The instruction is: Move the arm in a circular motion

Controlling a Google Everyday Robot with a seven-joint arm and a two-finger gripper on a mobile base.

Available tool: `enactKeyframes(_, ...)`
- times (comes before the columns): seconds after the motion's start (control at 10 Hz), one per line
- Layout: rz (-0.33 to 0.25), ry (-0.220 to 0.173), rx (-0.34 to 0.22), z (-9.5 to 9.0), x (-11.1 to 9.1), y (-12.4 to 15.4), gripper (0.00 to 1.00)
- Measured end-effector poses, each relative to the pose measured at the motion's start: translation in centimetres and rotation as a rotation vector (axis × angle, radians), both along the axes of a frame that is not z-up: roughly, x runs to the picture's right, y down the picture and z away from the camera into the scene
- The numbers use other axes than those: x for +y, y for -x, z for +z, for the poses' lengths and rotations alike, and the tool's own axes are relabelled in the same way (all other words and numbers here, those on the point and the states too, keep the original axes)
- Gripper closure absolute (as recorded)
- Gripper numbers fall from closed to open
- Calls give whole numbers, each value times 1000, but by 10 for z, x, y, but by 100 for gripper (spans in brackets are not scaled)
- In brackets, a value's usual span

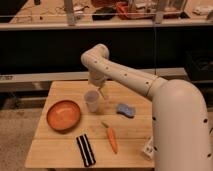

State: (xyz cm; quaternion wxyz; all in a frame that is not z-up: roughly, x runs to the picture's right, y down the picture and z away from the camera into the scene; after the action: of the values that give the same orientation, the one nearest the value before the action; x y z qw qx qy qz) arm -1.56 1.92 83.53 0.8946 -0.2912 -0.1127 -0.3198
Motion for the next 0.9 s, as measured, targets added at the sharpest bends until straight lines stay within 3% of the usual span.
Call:
enactKeyframes(0.4,104,23,96,5,9,-107,20)
enactKeyframes(0.6,145,29,134,4,14,-147,20)
enactKeyframes(0.9,220,45,210,-6,32,-227,20)
